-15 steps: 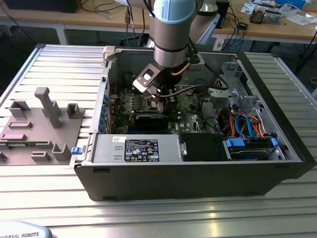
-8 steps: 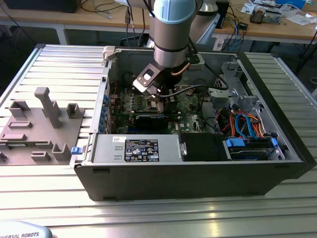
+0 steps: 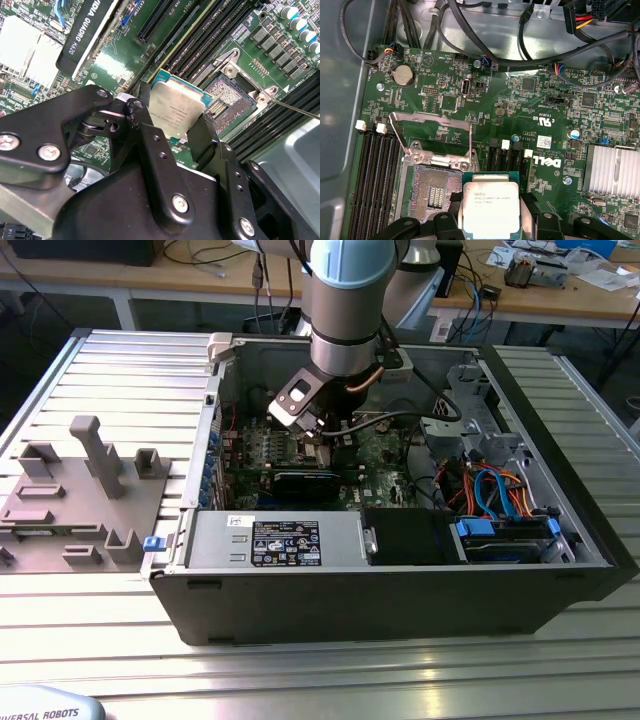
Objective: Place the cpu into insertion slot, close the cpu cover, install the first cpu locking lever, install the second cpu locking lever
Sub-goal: 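Place the cpu into insertion slot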
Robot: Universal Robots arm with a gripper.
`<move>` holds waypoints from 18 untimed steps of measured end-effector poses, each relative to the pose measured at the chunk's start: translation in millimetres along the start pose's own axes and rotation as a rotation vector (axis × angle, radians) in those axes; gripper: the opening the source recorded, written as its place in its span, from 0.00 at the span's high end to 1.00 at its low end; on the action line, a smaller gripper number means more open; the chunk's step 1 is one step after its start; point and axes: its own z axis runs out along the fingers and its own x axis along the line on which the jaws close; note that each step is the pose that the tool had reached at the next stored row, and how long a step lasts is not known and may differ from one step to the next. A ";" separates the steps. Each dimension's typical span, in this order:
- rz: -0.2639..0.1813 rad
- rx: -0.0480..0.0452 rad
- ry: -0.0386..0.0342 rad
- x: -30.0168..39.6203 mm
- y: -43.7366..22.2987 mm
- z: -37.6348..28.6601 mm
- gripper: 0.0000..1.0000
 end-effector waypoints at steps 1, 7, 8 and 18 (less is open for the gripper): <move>0.000 -0.0002 0.0004 0.1 0.1 0.2 0.46; 0.000 -0.0013 0.0027 0.2 0.3 -3.3 0.46; 0.000 -0.0019 0.0040 0.3 0.4 -5.2 0.46; 0.000 -0.0007 0.0035 1.1 1.6 -33.8 0.46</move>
